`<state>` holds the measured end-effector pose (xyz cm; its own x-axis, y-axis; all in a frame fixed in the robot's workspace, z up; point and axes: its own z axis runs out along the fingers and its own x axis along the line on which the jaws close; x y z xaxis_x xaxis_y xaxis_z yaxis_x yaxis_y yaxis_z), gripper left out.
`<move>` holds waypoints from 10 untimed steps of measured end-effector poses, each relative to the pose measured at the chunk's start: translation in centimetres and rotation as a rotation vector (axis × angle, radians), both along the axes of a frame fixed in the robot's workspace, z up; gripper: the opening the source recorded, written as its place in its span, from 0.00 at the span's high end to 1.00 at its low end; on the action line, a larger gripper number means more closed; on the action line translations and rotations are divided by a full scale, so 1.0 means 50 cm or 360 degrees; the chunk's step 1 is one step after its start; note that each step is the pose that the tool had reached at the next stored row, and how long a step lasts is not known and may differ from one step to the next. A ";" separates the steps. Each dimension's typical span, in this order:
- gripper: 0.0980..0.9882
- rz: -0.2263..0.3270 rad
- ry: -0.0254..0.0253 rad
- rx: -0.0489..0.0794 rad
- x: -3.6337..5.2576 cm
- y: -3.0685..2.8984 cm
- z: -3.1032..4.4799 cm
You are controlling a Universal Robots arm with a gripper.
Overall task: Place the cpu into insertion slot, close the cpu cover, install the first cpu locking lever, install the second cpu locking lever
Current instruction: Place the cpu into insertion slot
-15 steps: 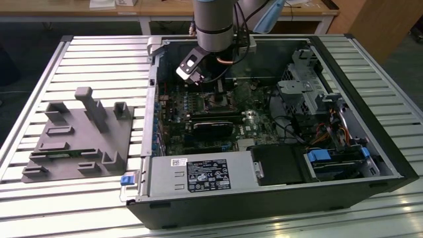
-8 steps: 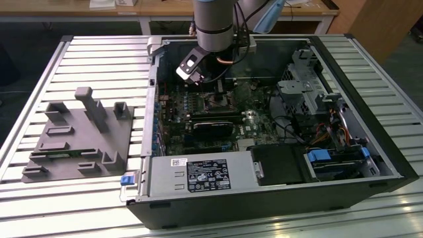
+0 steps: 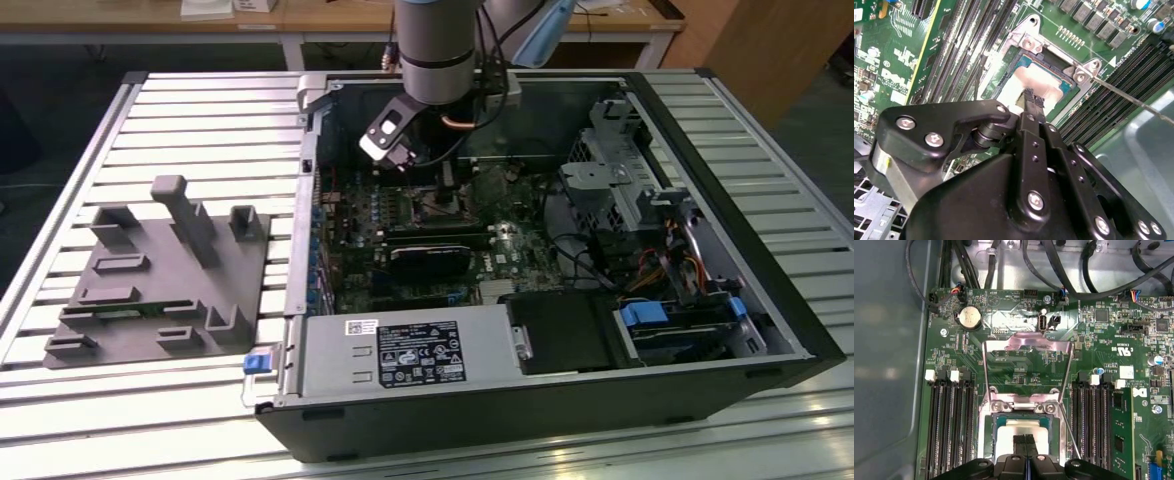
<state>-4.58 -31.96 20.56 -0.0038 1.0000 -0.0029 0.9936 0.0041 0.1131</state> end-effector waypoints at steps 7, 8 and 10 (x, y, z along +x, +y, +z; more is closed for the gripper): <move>0.99 0.0000 0.00315 0.0000 0.002 0.000 0.000; 0.99 0.0000 0.00581 0.0000 0.002 0.000 0.000; 0.99 0.0000 0.00927 0.0000 0.003 0.000 0.000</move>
